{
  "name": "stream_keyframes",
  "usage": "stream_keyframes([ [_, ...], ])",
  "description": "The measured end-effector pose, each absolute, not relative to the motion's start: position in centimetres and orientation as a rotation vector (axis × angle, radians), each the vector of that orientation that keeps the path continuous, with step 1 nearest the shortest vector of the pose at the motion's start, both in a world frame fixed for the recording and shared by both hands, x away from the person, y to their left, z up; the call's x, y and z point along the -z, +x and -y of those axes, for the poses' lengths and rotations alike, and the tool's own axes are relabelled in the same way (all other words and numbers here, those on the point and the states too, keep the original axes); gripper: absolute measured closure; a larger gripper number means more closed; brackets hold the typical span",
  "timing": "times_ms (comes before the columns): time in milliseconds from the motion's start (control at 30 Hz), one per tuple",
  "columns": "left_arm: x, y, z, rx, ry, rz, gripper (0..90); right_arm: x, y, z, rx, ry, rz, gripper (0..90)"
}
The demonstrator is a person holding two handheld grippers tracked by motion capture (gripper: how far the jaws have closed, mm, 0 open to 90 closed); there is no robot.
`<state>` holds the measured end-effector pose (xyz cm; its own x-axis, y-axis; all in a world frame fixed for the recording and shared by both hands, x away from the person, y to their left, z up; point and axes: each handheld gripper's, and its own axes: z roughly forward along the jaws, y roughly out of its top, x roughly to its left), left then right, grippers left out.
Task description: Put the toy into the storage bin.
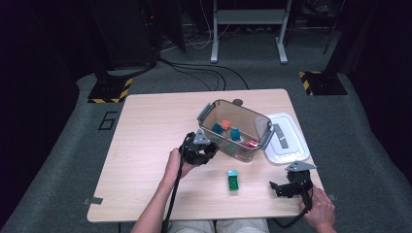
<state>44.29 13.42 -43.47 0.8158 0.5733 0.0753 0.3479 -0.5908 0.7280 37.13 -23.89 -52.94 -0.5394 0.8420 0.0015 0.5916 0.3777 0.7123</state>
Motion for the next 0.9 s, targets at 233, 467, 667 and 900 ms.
stream_keyframes([
  [233, 41.8, 44.7, -13.9, -0.42, 2.225, -0.689, 58.8, 52.9, 37.1, 23.9, -0.956, 1.249, -2.281, 0.0],
  [467, 40.0, 45.2, -14.5, -0.455, 2.223, -0.7, 58.8, 52.9, 37.1, 23.9, -0.956, 1.249, -2.281, 0.0],
  [667, 38.6, 45.9, -14.7, -0.482, 2.211, -0.705, 58.7, 52.9, 37.1, 23.9, -0.956, 1.249, -2.28, 0.0],
  [900, 37.1, 46.8, -14.4, -0.51, 2.218, -0.697, 58.7, 52.9, 37.1, 23.9, -0.956, 1.25, -2.281, 0.0],
])
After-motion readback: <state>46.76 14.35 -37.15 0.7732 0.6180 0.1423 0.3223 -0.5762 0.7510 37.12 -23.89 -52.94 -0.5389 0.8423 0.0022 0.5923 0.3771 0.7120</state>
